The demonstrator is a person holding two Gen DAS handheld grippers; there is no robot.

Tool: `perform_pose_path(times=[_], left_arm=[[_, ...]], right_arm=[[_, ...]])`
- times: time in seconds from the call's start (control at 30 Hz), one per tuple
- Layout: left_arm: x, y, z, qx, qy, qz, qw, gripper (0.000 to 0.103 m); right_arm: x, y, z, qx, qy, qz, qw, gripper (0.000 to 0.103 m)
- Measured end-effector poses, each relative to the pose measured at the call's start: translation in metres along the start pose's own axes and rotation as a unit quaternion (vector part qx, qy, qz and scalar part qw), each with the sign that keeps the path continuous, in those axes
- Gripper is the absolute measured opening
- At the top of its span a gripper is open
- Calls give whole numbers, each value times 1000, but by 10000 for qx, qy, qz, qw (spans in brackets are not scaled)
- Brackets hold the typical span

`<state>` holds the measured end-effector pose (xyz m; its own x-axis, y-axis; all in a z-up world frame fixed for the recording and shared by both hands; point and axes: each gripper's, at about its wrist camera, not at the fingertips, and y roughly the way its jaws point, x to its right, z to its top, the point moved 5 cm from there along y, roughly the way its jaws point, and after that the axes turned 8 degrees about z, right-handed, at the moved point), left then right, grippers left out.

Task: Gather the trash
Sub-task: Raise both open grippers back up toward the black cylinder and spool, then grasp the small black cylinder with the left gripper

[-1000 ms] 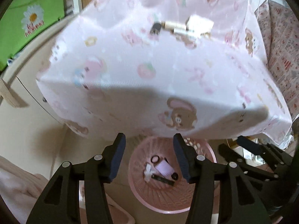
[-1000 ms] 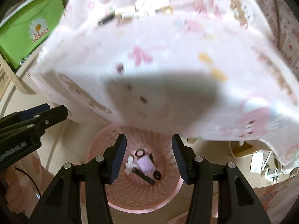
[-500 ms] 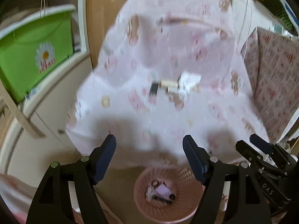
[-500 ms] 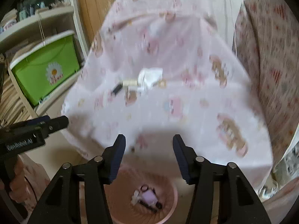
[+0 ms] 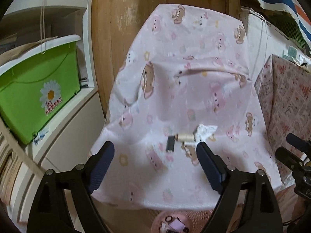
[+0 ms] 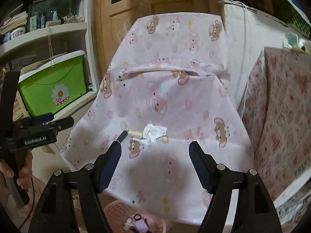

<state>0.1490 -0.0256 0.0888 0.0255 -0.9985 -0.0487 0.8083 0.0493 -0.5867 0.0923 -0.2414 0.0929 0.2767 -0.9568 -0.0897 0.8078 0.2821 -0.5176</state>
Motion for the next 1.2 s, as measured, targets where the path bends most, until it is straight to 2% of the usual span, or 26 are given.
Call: perform_pose_path(times=[0.1, 0.2, 0.33, 0.5, 0.63, 0.73, 0.8, 0.9, 1.07, 1.2], left_arm=[[-1, 16, 6, 51, 9, 33, 10000, 95], [-4, 38, 7, -110, -116, -17, 9999, 95], [-11, 58, 6, -220, -267, -100, 9994, 95], [-19, 86, -2, -328, -295, -60, 9990, 95], [-20, 107, -20, -576, -409, -13, 9975, 94], [-11, 115, -28, -674, -274, -94, 9973, 89], [-4, 119, -31, -681, -142, -101, 9975, 85], [6, 125, -37, -760, 25, -171, 9970, 73], [24, 136, -44, -908, 160, -369, 9951, 56], [39, 143, -47, -935, 371, -427, 9940, 50]], right_arm=[[6, 19, 2, -65, -33, 23, 10000, 85], [20, 39, -3, -305, 63, -194, 9993, 85], [39, 55, -9, -475, 262, -184, 9984, 85], [65, 78, -12, -463, 677, -232, 9964, 85], [84, 96, -31, -447, 1034, -375, 9929, 85], [90, 110, -38, -695, 1120, -255, 9910, 85], [90, 112, -36, -674, 1001, -289, 9923, 85], [96, 116, -33, -640, 985, -345, 9925, 85], [110, 124, -34, -707, 1421, -273, 9869, 85], [121, 130, -37, -768, 1677, -270, 9825, 85]])
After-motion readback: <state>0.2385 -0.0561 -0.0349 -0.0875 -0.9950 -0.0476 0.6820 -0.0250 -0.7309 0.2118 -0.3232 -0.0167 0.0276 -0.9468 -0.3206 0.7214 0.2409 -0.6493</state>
